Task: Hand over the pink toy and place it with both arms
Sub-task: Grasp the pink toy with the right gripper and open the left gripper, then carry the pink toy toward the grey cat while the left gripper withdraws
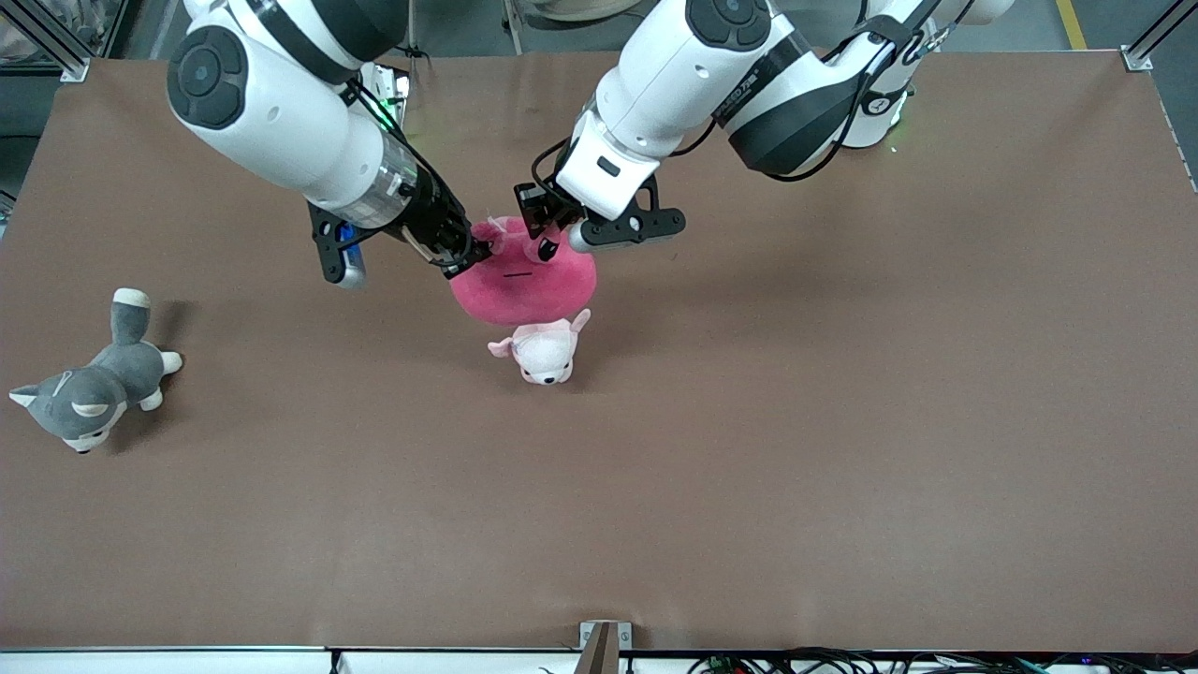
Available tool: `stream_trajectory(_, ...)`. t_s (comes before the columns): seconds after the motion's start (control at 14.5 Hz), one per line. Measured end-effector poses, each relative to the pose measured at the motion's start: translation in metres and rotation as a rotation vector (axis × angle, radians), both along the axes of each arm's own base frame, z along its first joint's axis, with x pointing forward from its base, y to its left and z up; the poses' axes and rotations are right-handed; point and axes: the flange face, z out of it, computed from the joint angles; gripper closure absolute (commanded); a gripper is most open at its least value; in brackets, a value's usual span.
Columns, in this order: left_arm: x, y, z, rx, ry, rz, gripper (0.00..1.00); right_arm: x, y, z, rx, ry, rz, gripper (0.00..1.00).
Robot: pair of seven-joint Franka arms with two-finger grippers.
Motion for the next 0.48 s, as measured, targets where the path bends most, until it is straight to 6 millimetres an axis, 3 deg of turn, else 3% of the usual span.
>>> stream_trajectory(0.28, 0.005, 0.01, 0.016, 0.014, -0.033, 0.008, 0.0, 0.018, -0.045, -0.003, -0.002, 0.003, 0.042, 1.0)
stream_trajectory(0.48, 0.012, 0.049, 0.033, 0.16, -0.066, -0.015, 0.0, 0.042, -0.12, -0.024, 0.002, 0.014, 0.086, 1.0)
